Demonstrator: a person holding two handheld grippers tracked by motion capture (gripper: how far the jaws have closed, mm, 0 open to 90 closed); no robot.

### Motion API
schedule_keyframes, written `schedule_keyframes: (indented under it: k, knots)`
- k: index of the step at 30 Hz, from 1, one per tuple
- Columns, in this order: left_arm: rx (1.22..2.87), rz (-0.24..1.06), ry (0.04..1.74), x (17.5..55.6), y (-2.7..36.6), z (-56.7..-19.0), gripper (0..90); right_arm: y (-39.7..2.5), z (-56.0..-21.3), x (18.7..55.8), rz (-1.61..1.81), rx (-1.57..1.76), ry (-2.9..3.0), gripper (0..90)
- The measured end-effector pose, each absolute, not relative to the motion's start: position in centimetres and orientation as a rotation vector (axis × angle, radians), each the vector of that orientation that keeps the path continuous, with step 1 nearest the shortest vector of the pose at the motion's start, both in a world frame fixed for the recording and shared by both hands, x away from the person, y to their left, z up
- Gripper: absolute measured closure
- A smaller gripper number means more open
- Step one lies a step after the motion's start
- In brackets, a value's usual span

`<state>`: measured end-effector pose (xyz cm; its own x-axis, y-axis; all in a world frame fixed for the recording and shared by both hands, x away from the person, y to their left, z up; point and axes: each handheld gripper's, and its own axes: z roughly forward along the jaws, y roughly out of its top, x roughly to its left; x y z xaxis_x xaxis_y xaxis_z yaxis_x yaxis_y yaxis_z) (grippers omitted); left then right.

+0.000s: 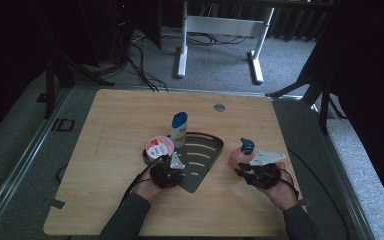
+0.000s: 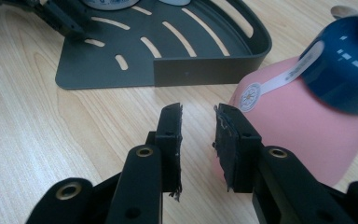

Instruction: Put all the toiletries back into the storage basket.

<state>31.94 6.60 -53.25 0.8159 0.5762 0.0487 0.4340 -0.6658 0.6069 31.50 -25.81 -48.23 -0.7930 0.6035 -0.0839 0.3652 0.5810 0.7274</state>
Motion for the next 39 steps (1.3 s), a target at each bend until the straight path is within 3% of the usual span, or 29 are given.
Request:
schedule_keyframes:
  k: [8,15,21,32,39]
  knots:
    - [2.408,0.324,0.759,32.1,6.6,-53.9,88.7,-26.3,-47.6,31.7,1.009,0.773,2.496,82.1]
    - [2.399,0.325,0.758,32.1,6.7,-54.0,89.6,-26.6,-46.9,32.0,0.978,0.786,2.487,89.2]
    - [2.390,0.324,0.762,32.2,6.8,-54.1,89.6,-26.9,-46.3,32.5,0.948,0.814,2.481,89.7]
    - [2.373,0.318,0.757,32.2,7.0,-54.2,89.8,-27.7,-45.4,33.1,0.917,0.872,2.481,71.6]
    - [2.356,0.299,0.763,32.3,7.3,-54.3,89.8,-28.0,-44.6,33.7,0.896,0.905,2.508,69.1]
